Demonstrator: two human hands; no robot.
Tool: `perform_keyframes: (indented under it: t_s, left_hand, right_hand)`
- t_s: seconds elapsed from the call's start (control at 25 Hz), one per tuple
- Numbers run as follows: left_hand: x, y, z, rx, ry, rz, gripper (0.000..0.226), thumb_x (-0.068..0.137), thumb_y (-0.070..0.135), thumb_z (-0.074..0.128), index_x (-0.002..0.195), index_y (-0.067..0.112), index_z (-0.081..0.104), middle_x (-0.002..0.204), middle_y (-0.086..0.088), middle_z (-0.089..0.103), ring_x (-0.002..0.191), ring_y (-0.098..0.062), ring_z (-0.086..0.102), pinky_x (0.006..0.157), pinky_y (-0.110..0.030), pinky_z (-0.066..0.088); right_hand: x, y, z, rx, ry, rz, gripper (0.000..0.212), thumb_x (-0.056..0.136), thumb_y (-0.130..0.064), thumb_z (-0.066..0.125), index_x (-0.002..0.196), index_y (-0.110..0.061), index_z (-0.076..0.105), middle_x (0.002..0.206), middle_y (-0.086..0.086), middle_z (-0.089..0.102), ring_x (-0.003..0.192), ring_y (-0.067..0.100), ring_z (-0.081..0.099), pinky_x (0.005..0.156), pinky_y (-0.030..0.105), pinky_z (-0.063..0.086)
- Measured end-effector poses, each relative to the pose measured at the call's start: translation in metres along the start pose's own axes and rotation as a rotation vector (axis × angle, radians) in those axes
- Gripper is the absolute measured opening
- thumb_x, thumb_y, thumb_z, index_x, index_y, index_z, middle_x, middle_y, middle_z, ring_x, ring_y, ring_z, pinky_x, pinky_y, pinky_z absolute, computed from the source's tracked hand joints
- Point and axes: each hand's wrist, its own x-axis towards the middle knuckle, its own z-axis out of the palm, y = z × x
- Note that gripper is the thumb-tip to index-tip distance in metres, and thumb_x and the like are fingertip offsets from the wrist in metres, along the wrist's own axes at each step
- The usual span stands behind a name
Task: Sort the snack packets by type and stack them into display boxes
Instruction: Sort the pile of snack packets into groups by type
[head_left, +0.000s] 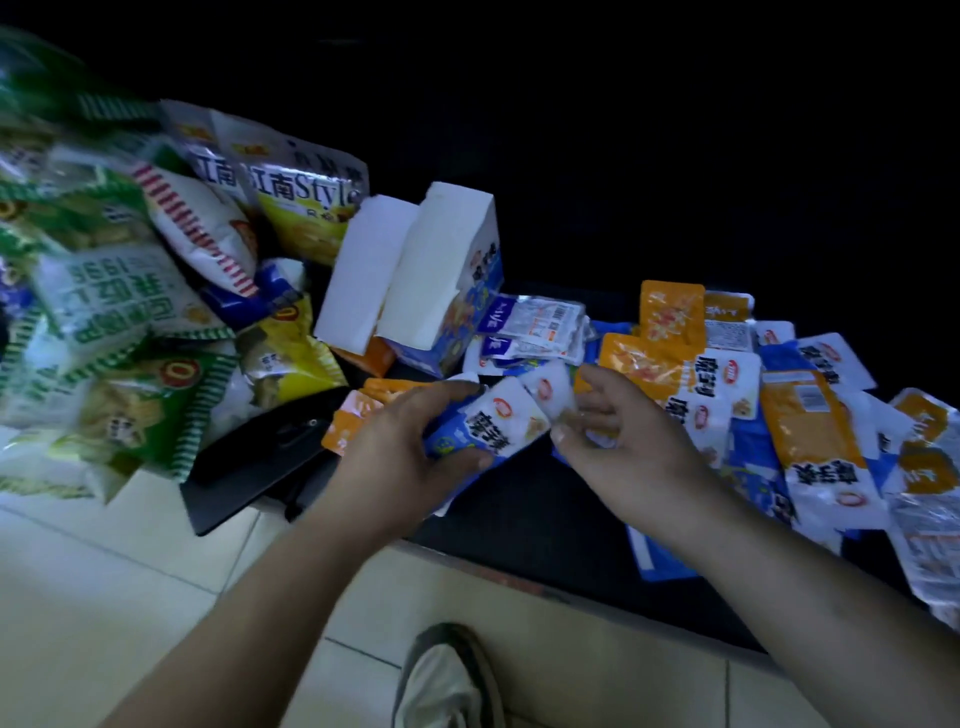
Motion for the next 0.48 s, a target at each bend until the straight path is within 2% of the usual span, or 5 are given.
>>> perform_keyframes:
  t_s: [0.08,0.2,0.24,0.36,0.48]
  left_hand:
    - [0.007,-0.022,-0.024,0.002,-0.013,-0.1,0.063,0.075,0.034,0.089,0.129,0.048,0.06,0.113,0.016,0.072,0.103,-0.011,0.07,0.086,-0.041,0.06]
    - [0.011,-0.05,-0.023,0.545,0.095,-0.041,0.071,0.067,0.051,0.082,0.132,0.038,0.059,0.128,0.003,0.064,0.118,-0.029,0.059,0.091,-0.046,0.051]
    - [0.008,-0.055,-0.019,0.651,0.156,-0.041,0.07,0.065,0.055,0.083,0.128,0.035,0.062,0.133,0.001,0.06,0.12,-0.032,0.054,0.092,-0.047,0.046]
    - [-0.004,-0.06,0.0,0.663,0.355,0.072,0.045,0.069,0.051,0.083,0.106,0.029,0.071,0.12,-0.001,0.062,0.104,-0.034,0.053,0.08,-0.043,0.038]
    - [-0.015,-0.062,0.012,0.648,0.396,0.181,0.018,0.084,0.038,0.075,0.097,0.026,0.074,0.107,-0.003,0.063,0.091,-0.035,0.055,0.072,-0.041,0.038]
  right_hand:
    - [0.007,-0.002,0.021,-0.026,0.008,-0.007,0.065,0.101,-0.034,0.062,0.157,-0.039,0.028,0.147,-0.013,0.046,0.135,0.012,0.047,0.097,0.032,0.043]
    - [0.013,-0.005,0.043,-0.011,-0.028,0.036,0.061,0.101,-0.031,0.063,0.155,-0.037,0.035,0.141,-0.011,0.051,0.126,0.011,0.052,0.096,0.033,0.047]
    - [0.014,-0.005,0.047,-0.015,-0.035,0.045,0.059,0.101,-0.03,0.063,0.154,-0.036,0.038,0.138,-0.011,0.053,0.122,0.011,0.054,0.095,0.032,0.047]
    - [0.014,-0.001,0.041,-0.021,-0.013,0.058,0.048,0.1,-0.027,0.064,0.146,-0.034,0.05,0.125,-0.012,0.058,0.11,0.005,0.058,0.088,0.026,0.046]
    - [0.013,0.008,0.028,-0.049,0.0,0.068,0.041,0.102,-0.027,0.063,0.141,-0.034,0.054,0.119,-0.016,0.058,0.102,-0.004,0.056,0.083,0.025,0.047]
